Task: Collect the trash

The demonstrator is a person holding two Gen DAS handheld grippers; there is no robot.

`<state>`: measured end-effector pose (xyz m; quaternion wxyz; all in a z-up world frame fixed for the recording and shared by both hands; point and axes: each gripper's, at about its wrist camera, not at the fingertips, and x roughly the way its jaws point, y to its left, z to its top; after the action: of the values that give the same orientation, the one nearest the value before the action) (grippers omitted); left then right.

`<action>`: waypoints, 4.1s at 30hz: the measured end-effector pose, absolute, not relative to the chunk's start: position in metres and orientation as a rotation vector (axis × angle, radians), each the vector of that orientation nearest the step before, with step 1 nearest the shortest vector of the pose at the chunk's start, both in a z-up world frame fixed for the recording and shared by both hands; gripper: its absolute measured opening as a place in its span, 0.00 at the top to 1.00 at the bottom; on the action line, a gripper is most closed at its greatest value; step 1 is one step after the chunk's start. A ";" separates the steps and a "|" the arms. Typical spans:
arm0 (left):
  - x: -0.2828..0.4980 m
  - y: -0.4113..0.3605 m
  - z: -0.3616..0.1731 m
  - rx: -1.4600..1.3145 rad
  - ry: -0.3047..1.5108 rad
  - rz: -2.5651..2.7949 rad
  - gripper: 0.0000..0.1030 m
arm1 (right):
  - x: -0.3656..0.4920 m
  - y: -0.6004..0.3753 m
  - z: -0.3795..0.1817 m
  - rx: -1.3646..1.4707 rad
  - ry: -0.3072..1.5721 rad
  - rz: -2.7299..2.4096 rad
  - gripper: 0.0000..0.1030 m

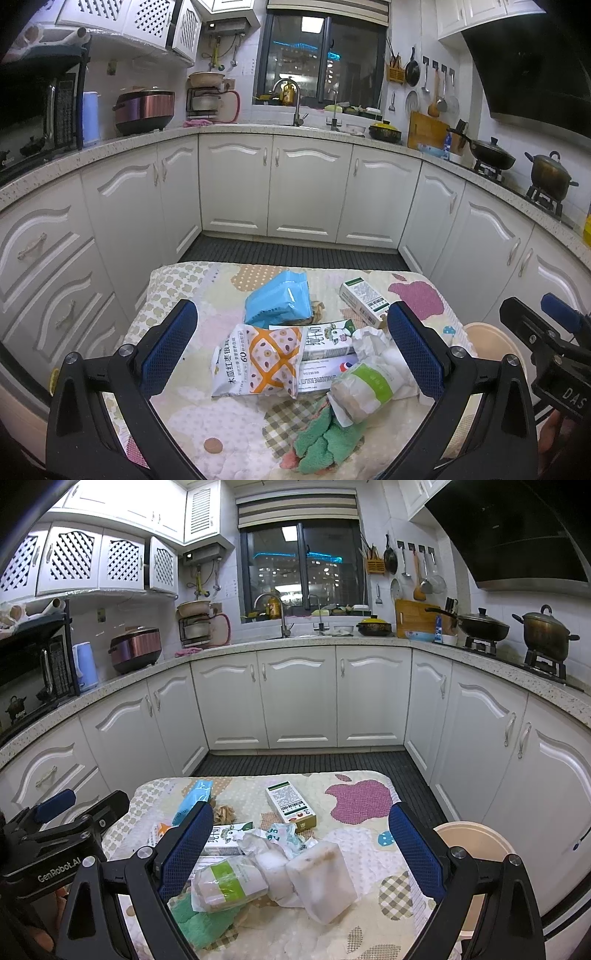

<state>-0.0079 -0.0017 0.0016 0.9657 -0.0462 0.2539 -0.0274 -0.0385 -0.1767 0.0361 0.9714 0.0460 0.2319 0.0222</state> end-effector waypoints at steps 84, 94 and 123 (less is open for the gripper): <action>0.064 0.060 -0.091 -0.105 0.872 -0.212 0.01 | 0.016 -0.166 -0.052 0.088 0.736 0.251 0.09; 0.104 0.057 -0.094 -0.161 0.919 -0.301 0.01 | 0.031 -0.166 -0.082 0.286 0.875 0.348 0.10; 0.115 0.058 -0.103 0.002 0.983 -0.506 0.61 | 0.037 -0.147 -0.087 0.357 0.909 0.407 0.94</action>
<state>0.1147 0.0575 -0.1034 0.8510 0.0008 0.4670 -0.2402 0.0366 -0.1469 -0.0873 0.8632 0.1701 0.4337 0.1943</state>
